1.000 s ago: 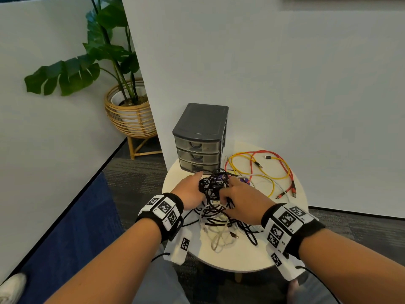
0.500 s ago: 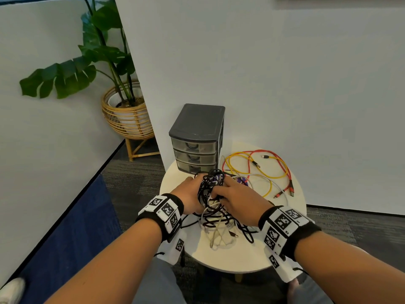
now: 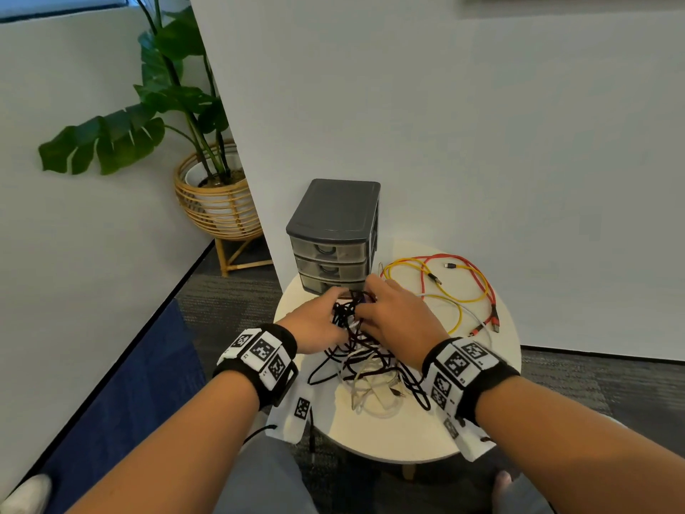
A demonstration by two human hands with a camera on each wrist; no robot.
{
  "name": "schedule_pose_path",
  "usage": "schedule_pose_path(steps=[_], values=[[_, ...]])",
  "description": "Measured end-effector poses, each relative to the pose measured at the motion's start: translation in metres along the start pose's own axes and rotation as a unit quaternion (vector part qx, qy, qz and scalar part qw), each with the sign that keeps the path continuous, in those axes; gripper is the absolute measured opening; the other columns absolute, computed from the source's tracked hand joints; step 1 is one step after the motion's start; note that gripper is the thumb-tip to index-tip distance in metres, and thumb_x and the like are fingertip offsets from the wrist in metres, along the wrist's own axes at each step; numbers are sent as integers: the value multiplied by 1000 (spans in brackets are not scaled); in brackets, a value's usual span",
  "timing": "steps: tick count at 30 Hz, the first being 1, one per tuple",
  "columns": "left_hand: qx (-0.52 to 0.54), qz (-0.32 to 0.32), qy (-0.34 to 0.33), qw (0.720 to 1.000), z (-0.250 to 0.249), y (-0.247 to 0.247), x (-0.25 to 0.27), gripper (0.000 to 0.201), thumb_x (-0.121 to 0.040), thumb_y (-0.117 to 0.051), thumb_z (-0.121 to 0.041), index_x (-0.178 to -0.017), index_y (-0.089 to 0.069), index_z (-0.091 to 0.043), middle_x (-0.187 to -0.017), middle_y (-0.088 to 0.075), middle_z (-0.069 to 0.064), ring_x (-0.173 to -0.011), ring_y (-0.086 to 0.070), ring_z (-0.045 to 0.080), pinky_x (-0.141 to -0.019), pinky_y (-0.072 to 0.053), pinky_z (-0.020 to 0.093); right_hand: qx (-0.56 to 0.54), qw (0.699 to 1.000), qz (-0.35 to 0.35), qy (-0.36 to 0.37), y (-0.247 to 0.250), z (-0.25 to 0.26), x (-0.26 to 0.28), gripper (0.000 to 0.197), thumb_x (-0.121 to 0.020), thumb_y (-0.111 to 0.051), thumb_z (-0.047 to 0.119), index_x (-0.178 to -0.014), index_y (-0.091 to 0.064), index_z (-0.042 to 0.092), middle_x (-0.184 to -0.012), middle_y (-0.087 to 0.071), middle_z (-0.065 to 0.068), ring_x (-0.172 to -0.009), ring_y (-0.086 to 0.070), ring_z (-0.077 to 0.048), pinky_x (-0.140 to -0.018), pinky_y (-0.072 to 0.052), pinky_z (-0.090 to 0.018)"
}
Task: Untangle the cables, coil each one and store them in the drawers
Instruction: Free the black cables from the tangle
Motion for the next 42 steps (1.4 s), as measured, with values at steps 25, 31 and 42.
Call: schedule_pose_path(steps=[25, 31, 42], values=[[-20, -169, -54, 984, -21, -5, 12, 15, -93, -69, -25, -87, -72, -11, -92, -65, 1, -86, -64, 20, -83, -54, 42, 139, 986, -90, 1, 12, -14, 10, 28, -89, -68, 31, -110, -60, 12, -117, -52, -7, -95, -52, -30, -71, -48, -44], [-5, -187, -43, 981, -23, -6, 9, 23, -95, -67, -25, -85, -70, -5, -88, -63, 6, -84, -59, 20, -75, -46, 35, 72, 984, -95, -134, 21, -23, 16, 26, -97, -50, 28, -120, -52, 16, -129, -45, -7, -106, -48, -31, -80, -45, -45], [42, -155, -51, 986, -35, 1, 17, 33, -101, -48, -19, -75, -67, -23, -102, -61, 5, -97, -56, 18, -86, -41, 36, -178, 976, -106, -67, 44, -11, 1, 18, -104, -52, 29, -87, -46, 26, -77, -52, 11, -69, -50, -11, -61, -36, -28]])
Point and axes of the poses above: each hand's wrist, its own x-axis away from the middle knuckle, its own y-axis out of the back of the hand, z = x × y, the point moved 2 cm from there along -x, towards the middle knuckle
